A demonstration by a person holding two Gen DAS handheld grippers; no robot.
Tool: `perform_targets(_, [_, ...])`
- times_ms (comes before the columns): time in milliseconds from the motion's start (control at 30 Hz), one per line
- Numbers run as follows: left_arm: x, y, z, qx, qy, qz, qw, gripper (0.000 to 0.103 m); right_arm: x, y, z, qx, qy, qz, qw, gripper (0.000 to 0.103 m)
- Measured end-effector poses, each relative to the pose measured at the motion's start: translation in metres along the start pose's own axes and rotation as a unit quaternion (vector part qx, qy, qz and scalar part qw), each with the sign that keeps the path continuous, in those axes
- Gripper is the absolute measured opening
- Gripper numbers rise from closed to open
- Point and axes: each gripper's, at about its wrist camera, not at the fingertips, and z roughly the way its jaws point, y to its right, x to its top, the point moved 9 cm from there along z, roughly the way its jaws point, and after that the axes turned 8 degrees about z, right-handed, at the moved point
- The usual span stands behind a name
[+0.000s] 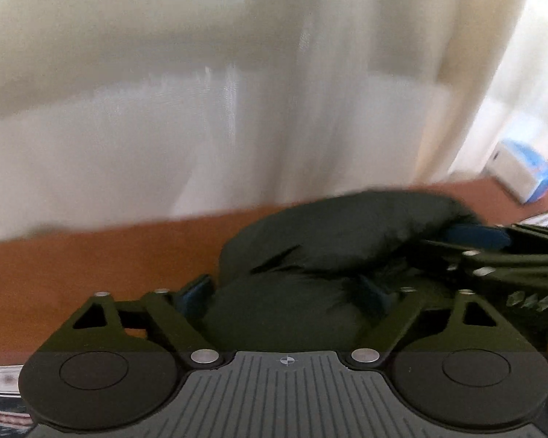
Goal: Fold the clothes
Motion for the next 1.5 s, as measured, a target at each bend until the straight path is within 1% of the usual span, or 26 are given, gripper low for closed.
perform_targets(67, [0.005, 0.008, -0.050, -0.004, 0.029, 0.030, 0.9991, 0.090, 0.012, -0.004, -0.037, 0.021, 0.005, 0.019, 1.000, 0.077])
perform_targets(100, [0.003, 0.015, -0.076, -0.006, 0.042, 0.049, 0.9979, 0.091, 0.004, -0.006, -0.060, 0.021, 0.006, 0.006, 1.000, 0.079])
perform_targets(167, [-0.018, 0.032, -0.126, -0.004, 0.048, 0.095, 0.9943, 0.097, -0.011, -0.011, -0.107, 0.021, 0.008, -0.021, 1.000, 0.080])
perform_targets(233, [-0.048, 0.050, -0.161, -0.005, 0.040, 0.126, 0.9912, 0.101, -0.027, -0.015, -0.154, 0.020, 0.010, -0.047, 0.999, 0.081])
perform_targets(300, [-0.090, 0.066, -0.178, -0.005, 0.012, 0.151, 0.9885, 0.102, -0.046, -0.018, -0.196, 0.016, 0.009, -0.070, 0.997, 0.083])
perform_targets(367, [-0.133, 0.077, -0.180, -0.001, -0.020, 0.178, 0.9839, 0.102, -0.088, -0.011, -0.210, -0.009, -0.014, -0.071, 0.997, 0.083])
perform_targets(433, [-0.172, 0.088, -0.173, 0.019, -0.048, 0.204, 0.9775, 0.099, -0.130, -0.004, -0.213, -0.039, -0.040, -0.071, 0.996, 0.083])
perform_targets(467, [-0.185, 0.090, -0.170, 0.033, -0.045, 0.211, 0.9759, 0.099, -0.148, -0.001, -0.211, -0.059, -0.043, -0.078, 0.994, 0.083])
perform_targets(500, [-0.189, 0.090, -0.168, 0.041, -0.038, 0.205, 0.9772, 0.100, -0.165, 0.004, -0.209, -0.076, -0.044, -0.087, 0.992, 0.083])
perform_targets(533, [-0.190, 0.089, -0.165, 0.045, -0.032, 0.191, 0.9800, 0.102, -0.177, 0.007, -0.207, -0.084, -0.041, -0.094, 0.991, 0.084])
perform_targets(600, [-0.191, 0.087, -0.160, 0.051, -0.026, 0.165, 0.9847, 0.102, -0.191, 0.010, -0.206, -0.082, -0.021, -0.099, 0.991, 0.088])
perform_targets(667, [-0.189, 0.084, -0.166, 0.059, -0.039, 0.150, 0.9862, 0.098, -0.190, 0.013, -0.208, -0.083, -0.027, -0.090, 0.992, 0.087])
perform_targets(700, [-0.187, 0.083, -0.174, 0.062, -0.036, 0.145, 0.9869, 0.096, -0.189, 0.013, -0.213, -0.084, -0.024, -0.086, 0.992, 0.084])
perform_targets(800, [-0.185, 0.083, -0.213, 0.060, 0.004, 0.136, 0.9889, 0.101, -0.179, 0.001, -0.259, -0.088, 0.024, -0.079, 0.993, 0.084])
perform_targets(833, [-0.189, 0.084, -0.220, 0.056, 0.007, 0.138, 0.9889, 0.103, -0.179, 0.000, -0.276, -0.089, 0.039, -0.074, 0.992, 0.085])
perform_targets(867, [-0.198, 0.085, -0.217, 0.052, -0.001, 0.143, 0.9883, 0.103, -0.184, 0.001, -0.289, -0.095, 0.045, -0.069, 0.992, 0.089])
perform_targets(900, [-0.206, 0.087, -0.215, 0.047, -0.009, 0.149, 0.9877, 0.103, -0.190, 0.003, -0.299, -0.101, 0.046, -0.063, 0.992, 0.092])
perform_targets(967, [-0.228, 0.088, -0.203, 0.051, -0.030, 0.174, 0.9829, 0.102, -0.213, 0.013, -0.299, -0.119, 0.011, -0.056, 0.991, 0.092])
perform_targets(1033, [-0.233, 0.091, -0.195, 0.060, -0.019, 0.189, 0.9799, 0.102, -0.238, 0.021, -0.290, -0.128, -0.027, -0.060, 0.990, 0.092])
perform_targets(1100, [-0.229, 0.091, -0.195, 0.058, -0.025, 0.187, 0.9804, 0.102, -0.246, 0.021, -0.290, -0.132, -0.023, -0.072, 0.988, 0.091])
perform_targets(1133, [-0.224, 0.090, -0.200, 0.054, -0.027, 0.181, 0.9816, 0.100, -0.242, 0.021, -0.295, -0.133, -0.019, -0.068, 0.989, 0.089])
perform_targets(1167, [-0.218, 0.092, -0.208, 0.049, -0.022, 0.173, 0.9834, 0.100, -0.235, 0.019, -0.306, -0.133, -0.004, -0.060, 0.989, 0.086])
perform_targets(1200, [-0.211, 0.096, -0.217, 0.043, -0.008, 0.163, 0.9856, 0.100, -0.226, 0.018, -0.318, -0.131, 0.017, -0.052, 0.990, 0.086])
perform_targets(1300, [-0.186, 0.114, -0.245, 0.020, 0.032, 0.143, 0.9890, 0.100, -0.190, 0.030, -0.377, -0.122, 0.101, -0.021, 0.987, 0.089])
perform_targets(1400, [-0.158, 0.154, -0.262, -0.001, 0.070, 0.149, 0.9863, 0.101, -0.166, 0.078, -0.423, -0.142, 0.152, 0.027, 0.978, 0.090])
perform_targets(1500, [-0.135, 0.208, -0.261, -0.023, 0.095, 0.170, 0.9807, 0.102, -0.155, 0.149, -0.454, -0.186, 0.178, 0.068, 0.964, 0.090])
